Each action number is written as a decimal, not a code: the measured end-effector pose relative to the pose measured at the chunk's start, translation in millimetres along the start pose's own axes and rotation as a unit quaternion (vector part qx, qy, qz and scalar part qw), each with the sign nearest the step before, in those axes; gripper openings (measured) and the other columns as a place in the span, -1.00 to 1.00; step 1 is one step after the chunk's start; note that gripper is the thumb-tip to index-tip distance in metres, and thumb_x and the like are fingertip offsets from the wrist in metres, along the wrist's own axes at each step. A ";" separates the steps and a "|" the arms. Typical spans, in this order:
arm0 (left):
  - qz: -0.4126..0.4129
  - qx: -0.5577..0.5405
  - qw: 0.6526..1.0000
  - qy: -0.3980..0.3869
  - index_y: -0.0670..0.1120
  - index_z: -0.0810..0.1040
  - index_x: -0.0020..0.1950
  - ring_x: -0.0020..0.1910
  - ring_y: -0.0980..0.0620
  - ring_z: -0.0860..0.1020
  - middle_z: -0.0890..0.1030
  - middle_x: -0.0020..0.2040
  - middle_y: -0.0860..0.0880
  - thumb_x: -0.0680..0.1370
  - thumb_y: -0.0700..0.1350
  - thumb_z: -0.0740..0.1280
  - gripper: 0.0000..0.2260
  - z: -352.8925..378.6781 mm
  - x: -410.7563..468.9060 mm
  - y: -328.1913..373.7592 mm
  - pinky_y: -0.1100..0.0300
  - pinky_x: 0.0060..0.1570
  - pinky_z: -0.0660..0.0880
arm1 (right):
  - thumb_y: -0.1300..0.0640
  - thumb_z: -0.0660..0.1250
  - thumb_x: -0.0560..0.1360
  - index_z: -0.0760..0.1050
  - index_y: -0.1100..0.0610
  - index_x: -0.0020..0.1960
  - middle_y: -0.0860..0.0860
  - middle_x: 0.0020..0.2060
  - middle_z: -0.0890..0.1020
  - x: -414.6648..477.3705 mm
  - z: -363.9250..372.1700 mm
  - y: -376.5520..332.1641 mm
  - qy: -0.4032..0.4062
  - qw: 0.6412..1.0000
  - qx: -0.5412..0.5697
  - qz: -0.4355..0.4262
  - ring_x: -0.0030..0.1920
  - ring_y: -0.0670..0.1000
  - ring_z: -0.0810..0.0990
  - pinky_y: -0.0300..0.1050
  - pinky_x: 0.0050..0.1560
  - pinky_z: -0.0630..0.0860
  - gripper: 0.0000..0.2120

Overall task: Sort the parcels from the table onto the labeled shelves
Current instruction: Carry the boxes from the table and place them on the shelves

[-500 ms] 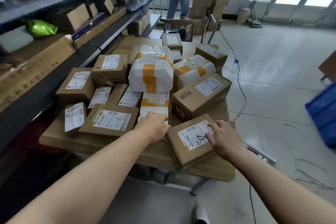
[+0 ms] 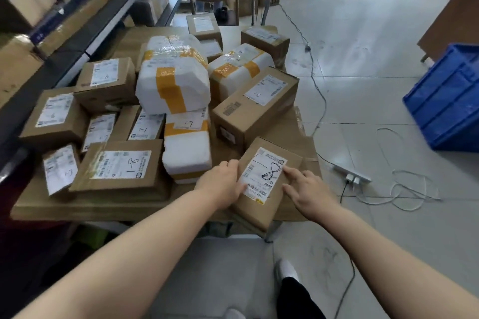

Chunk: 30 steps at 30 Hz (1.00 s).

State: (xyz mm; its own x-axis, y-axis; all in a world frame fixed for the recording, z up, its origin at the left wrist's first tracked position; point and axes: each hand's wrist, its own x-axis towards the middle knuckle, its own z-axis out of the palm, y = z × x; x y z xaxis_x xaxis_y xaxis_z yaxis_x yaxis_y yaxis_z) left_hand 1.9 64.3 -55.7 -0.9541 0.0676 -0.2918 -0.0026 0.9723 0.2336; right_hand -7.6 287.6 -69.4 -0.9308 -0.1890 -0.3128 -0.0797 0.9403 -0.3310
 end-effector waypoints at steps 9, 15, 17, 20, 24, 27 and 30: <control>-0.168 -0.356 0.918 -0.054 0.07 0.15 0.55 0.34 -0.08 0.42 0.43 0.42 -0.03 0.59 0.03 0.29 -0.43 32.0 -25.8 8.2 0.20 0.26 0.34 | -0.13 0.31 0.51 -0.19 -0.26 0.52 0.03 0.56 0.01 -6.9 16.5 -0.3 -0.091 0.967 0.238 -0.017 0.47 0.13 0.22 0.11 0.45 0.21 -0.19; -0.224 -0.485 0.845 0.009 0.06 0.19 0.54 0.18 0.09 0.44 0.47 0.34 0.01 0.59 -0.15 0.31 -0.44 44.7 -62.0 43.7 0.29 0.18 0.33 | 0.03 0.29 0.56 -0.11 -0.20 0.54 0.10 0.55 0.05 -10.3 10.3 7.4 -0.126 0.957 0.248 -0.083 0.49 0.09 0.19 0.07 0.45 0.21 -0.26; -0.252 -0.500 0.828 0.038 0.10 0.20 0.53 0.21 0.07 0.46 0.48 0.35 0.02 0.59 -0.15 0.31 -0.44 52.0 -75.5 58.5 0.25 0.25 0.35 | 0.04 0.28 0.56 -0.10 -0.19 0.55 0.10 0.54 0.06 -13.6 6.3 12.5 -0.138 0.957 0.231 -0.112 0.48 0.09 0.21 0.06 0.44 0.21 -0.27; -0.299 -0.504 0.806 0.078 0.14 0.14 0.55 0.33 0.02 0.43 0.45 0.39 0.04 0.59 -0.11 0.31 -0.41 62.1 -97.4 75.5 0.11 0.37 0.32 | 0.02 0.26 0.56 -0.08 -0.17 0.55 0.07 0.54 0.09 -18.7 3.2 15.1 -0.157 0.953 0.195 -0.172 0.48 0.06 0.21 0.03 0.42 0.24 -0.30; -0.353 -0.523 0.765 0.132 0.21 0.14 0.53 0.27 0.05 0.46 0.48 0.36 0.08 0.59 -0.08 0.30 -0.42 69.3 -136.4 88.3 0.12 0.34 0.35 | -0.02 0.24 0.57 -0.07 -0.19 0.54 0.02 0.54 0.08 -28.1 7.2 0.9 -0.195 0.941 0.141 -0.239 0.45 0.07 0.27 0.03 0.37 0.30 -0.33; -0.401 -0.526 0.730 0.171 0.19 0.05 0.57 0.36 0.01 0.40 0.41 0.43 0.06 0.60 -0.06 0.29 -0.37 75.5 -177.7 93.7 0.08 0.39 0.30 | -0.05 0.22 0.58 -0.08 -0.21 0.54 -0.01 0.55 0.05 -47.7 16.1 -18.6 -0.220 0.925 0.096 -0.295 0.44 0.05 0.28 -0.04 0.26 0.34 -0.34; -0.436 -0.541 0.687 0.213 0.15 -0.02 0.58 0.34 0.05 0.39 0.36 0.46 0.04 0.62 -0.08 0.28 -0.35 85.9 -228.1 99.9 0.20 0.33 0.30 | -0.09 0.23 0.56 -0.08 -0.24 0.53 -0.06 0.55 0.02 -77.9 29.1 -42.0 -0.250 0.899 0.054 -0.355 0.40 0.01 0.34 -0.13 0.06 0.37 -0.33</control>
State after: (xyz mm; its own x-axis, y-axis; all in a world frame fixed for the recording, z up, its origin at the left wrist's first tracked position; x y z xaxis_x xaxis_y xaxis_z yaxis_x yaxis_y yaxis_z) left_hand 245.0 165.3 -45.5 -0.4490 -0.7308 -0.5142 -0.6299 -0.1493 0.7622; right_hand 78.6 254.6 -57.0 -0.3801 -0.8598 -0.3410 -0.5300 0.5046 -0.6815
